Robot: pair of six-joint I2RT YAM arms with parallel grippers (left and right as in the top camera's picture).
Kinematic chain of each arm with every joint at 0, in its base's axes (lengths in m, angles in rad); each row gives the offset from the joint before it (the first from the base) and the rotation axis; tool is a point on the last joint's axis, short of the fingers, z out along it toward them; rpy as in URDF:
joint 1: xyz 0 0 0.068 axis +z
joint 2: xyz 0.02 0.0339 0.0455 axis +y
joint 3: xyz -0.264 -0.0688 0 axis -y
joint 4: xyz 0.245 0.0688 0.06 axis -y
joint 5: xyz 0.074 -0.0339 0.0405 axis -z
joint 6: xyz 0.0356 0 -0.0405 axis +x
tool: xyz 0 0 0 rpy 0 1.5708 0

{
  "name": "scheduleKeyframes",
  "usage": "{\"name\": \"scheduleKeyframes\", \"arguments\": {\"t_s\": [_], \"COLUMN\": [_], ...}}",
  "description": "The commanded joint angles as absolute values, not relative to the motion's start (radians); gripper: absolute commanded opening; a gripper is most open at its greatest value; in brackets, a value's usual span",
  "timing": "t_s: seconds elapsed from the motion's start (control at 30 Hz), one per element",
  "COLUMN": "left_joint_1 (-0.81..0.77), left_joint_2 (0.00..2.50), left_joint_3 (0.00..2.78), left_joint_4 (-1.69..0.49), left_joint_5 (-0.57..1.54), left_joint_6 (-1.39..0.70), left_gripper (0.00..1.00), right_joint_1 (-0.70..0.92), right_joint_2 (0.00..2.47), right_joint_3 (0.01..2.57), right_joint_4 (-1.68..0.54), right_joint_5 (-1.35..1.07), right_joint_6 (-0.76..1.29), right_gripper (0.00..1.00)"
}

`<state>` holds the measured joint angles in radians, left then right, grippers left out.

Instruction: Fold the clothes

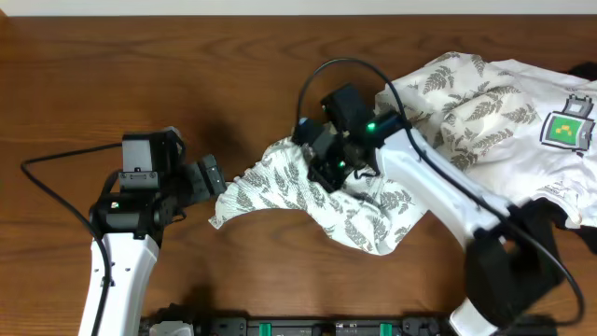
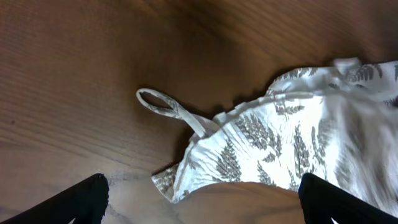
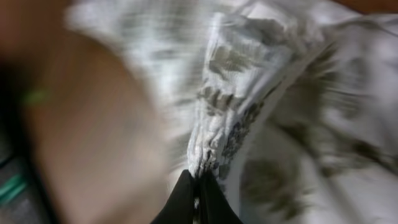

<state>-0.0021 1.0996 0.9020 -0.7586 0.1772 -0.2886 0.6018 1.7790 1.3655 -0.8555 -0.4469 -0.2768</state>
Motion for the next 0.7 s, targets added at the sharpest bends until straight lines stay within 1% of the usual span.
{"name": "scheduleKeyframes", "arguments": {"t_s": [0.0, 0.03, 0.1, 0.2, 0.23, 0.3, 0.37, 0.4, 0.47, 0.67], "left_joint_1": [-0.003, -0.003, -0.003, -0.003, -0.003, -0.004, -0.004, -0.004, -0.004, -0.029], "left_joint_2": [1.098, 1.098, 1.098, 1.098, 1.098, 1.098, 1.097, 1.097, 1.096, 1.093], "left_joint_3": [0.921, 0.921, 0.921, 0.921, 0.921, 0.921, 0.921, 0.921, 0.921, 0.921], "left_joint_4": [-0.76, -0.76, -0.759, -0.754, -0.754, -0.754, -0.758, -0.757, -0.757, -0.802], "left_joint_5": [0.176, 0.176, 0.176, 0.176, 0.176, 0.177, 0.205, 0.223, 0.244, 0.255], "left_joint_6": [-0.29, -0.29, -0.29, -0.29, -0.29, -0.29, -0.29, -0.29, -0.29, -0.29], "left_gripper": [0.98, 0.98, 0.98, 0.98, 0.98, 0.98, 0.98, 0.98, 0.98, 0.98], "right_joint_1": [0.672, 0.69, 0.722, 0.762, 0.772, 0.781, 0.778, 0.773, 0.755, 0.659], "right_joint_2": [1.735, 1.736, 1.742, 1.745, 1.745, 1.745, 1.745, 1.745, 1.74, 1.697], "right_joint_3": [1.38, 1.379, 1.378, 1.378, 1.378, 1.378, 1.378, 1.379, 1.388, 1.485], "right_joint_4": [-0.948, -0.995, -1.073, -1.139, -1.14, -1.121, -1.076, -1.051, -1.012, -1.002], "right_joint_5": [-0.521, -0.521, -0.521, -0.525, -0.52, -0.487, -0.424, -0.391, -0.336, -0.256], "right_joint_6": [-0.384, -0.402, -0.437, -0.451, -0.451, -0.45, -0.403, -0.367, -0.307, -0.197], "right_gripper": [0.01, 0.02, 0.06, 0.09, 0.15, 0.2, 0.22, 0.24, 0.26, 0.27]}}
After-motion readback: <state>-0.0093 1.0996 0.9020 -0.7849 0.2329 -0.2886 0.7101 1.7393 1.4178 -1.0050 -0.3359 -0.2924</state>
